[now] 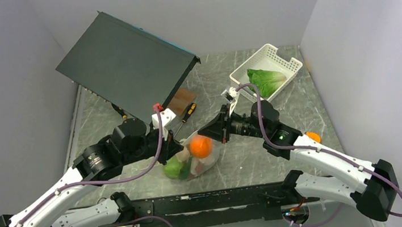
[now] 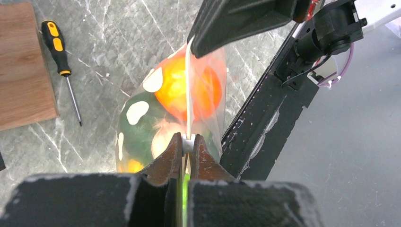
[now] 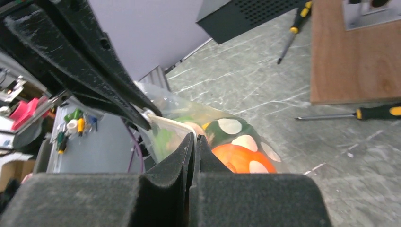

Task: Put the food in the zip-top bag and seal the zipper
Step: Zip the zipper food storage bag at the center of the board.

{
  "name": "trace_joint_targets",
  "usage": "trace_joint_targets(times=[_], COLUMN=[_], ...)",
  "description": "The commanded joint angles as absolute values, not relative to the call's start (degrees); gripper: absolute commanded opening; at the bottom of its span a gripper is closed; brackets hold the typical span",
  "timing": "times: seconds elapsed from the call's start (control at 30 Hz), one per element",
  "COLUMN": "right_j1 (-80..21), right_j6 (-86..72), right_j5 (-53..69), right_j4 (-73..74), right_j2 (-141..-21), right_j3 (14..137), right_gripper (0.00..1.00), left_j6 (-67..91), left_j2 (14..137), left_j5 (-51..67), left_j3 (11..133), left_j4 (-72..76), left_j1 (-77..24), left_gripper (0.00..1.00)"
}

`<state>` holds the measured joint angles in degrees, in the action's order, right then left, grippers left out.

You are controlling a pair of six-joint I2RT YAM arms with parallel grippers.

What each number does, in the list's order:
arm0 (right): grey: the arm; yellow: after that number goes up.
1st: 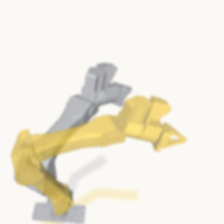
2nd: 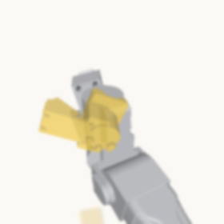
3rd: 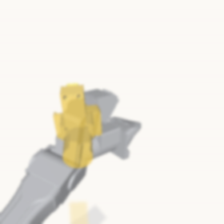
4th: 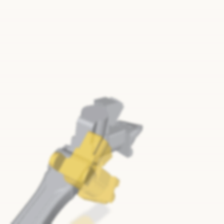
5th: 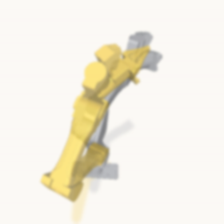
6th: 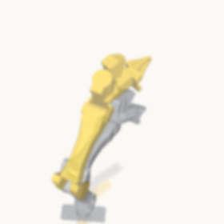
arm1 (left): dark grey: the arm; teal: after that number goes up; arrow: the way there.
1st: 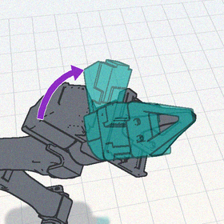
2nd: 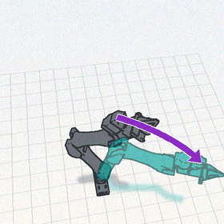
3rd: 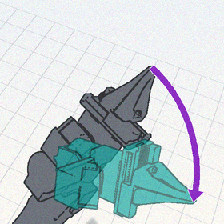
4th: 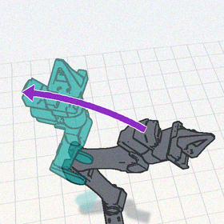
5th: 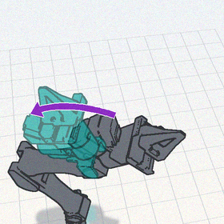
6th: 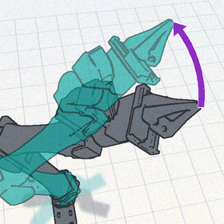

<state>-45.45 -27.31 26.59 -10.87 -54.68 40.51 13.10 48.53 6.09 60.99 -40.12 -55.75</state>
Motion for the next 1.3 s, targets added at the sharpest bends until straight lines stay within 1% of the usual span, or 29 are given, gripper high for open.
trace_joint_targets(times=[0.0, 0.23, 0.77, 1.03, 1.2, 1.27], right_j1=[-43.86, -43.8, -43.68, -43.6, -43.43, -43.46], right_j6=[-27.16, -25.1, -24.45, -21.82, -20.77, -20.66], right_j5=[11.83, 8.65, -3.09, -5.44, -5.85, -5.72], right_j4=[-9.85, -7.1, -2.53, -0.28, 1.08, 1.87], right_j2=[-52.33, -50.29, -45.13, -43.74, -42.92, -43.1], right_j3=[40.04, 39.69, 37.88, 37.89, 37.62, 37.84], right_gripper=[0.0, 0.0, 0.0, 0.0, 0.0, 0.0], left_j6=[14.69, 14.58, 14.75, 16.99, 19.05, 19.81], left_j2=[45.53, 43.78, 41.62, 37.88, 35.42, 34.34], left_j5=[5.35, 3.58, 2.96, 0.42, 0.18, 0.18], left_j3=[61.54, 61.35, 60.84, 58.29, 56.76, 56.13], left_j4=[-44.8, -46.98, -51.33, -54.39, -55.4, -55.61], left_j1=[-55.9, -55.9, -55.89, -55.9, -55.9, -55.9], left_gripper=[0.0, 0.0, 0.0, 0.01, 0.04, 0.08])
